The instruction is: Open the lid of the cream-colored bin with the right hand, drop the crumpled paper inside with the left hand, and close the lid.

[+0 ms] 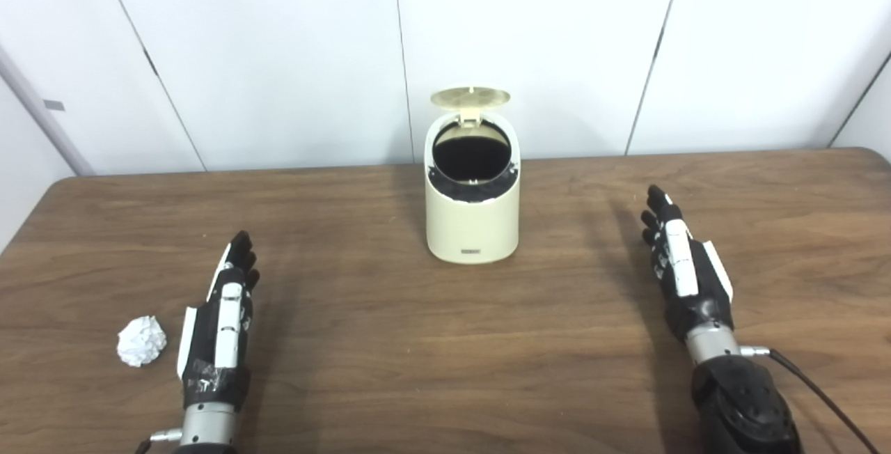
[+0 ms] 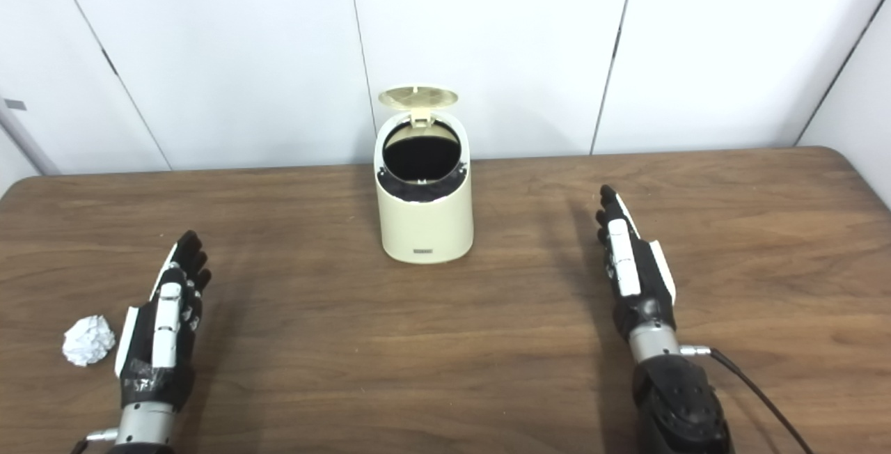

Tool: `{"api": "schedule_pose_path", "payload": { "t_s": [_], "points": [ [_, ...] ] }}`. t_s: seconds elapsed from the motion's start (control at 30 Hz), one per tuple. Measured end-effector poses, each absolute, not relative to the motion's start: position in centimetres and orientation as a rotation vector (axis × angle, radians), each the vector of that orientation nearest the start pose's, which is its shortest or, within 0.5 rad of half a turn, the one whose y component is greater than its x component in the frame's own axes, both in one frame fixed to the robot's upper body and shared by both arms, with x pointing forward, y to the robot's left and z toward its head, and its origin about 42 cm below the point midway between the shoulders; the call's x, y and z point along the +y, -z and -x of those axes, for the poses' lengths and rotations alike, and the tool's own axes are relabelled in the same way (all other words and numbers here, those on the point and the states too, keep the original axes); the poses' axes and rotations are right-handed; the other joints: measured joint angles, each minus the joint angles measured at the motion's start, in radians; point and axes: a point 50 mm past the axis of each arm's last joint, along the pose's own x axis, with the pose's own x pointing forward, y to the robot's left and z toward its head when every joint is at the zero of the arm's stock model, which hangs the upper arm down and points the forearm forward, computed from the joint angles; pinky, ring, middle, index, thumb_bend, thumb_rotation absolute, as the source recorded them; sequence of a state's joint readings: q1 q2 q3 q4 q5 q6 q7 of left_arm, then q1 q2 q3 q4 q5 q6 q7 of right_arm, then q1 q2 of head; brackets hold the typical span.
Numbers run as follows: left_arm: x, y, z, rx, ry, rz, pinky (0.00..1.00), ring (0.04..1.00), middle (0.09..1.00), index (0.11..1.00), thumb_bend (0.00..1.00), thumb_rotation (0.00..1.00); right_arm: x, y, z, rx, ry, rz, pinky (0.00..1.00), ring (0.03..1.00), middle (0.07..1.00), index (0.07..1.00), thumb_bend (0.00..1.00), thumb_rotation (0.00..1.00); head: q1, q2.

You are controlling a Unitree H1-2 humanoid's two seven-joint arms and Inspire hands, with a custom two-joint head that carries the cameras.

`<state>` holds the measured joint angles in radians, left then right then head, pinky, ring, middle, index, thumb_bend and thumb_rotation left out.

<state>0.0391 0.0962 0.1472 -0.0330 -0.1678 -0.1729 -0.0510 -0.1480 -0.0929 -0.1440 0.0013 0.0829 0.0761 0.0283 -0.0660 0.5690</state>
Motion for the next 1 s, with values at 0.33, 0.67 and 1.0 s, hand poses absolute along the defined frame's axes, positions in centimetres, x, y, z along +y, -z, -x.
{"api": "schedule_pose_path", "payload": {
  "t_s": [0.33, 0.67, 1.0],
  "points": [
    [28.4, -11.2, -26.7, -0.18, -0.107, 0.048, 1.0, 0.996, 0.984, 0.968, 0.43, 0.86, -27.0, -13.4, -32.3, -0.071, 0.071, -0.012, 1.0, 0.997, 0.994, 0.962, 0.44, 0.97, 0.021, 0.025],
    [28.2, -11.2, -26.7, -0.182, -0.109, 0.034, 1.0, 0.986, 0.979, 0.958, 0.47, 0.82, -28.3, -13.4, -32.3, -0.082, 0.066, -0.005, 1.0, 1.0, 1.0, 0.972, 0.46, 0.99, 0.175, 0.034],
    [26.8, -11.1, -27.0, -0.182, -0.118, 0.006, 1.0, 0.968, 0.965, 0.958, 0.43, 0.85, -30.6, -12.8, -32.3, -0.077, 0.056, -0.054, 1.0, 1.0, 1.0, 0.983, 0.43, 0.98, 0.336, 0.051]
  ]
}}
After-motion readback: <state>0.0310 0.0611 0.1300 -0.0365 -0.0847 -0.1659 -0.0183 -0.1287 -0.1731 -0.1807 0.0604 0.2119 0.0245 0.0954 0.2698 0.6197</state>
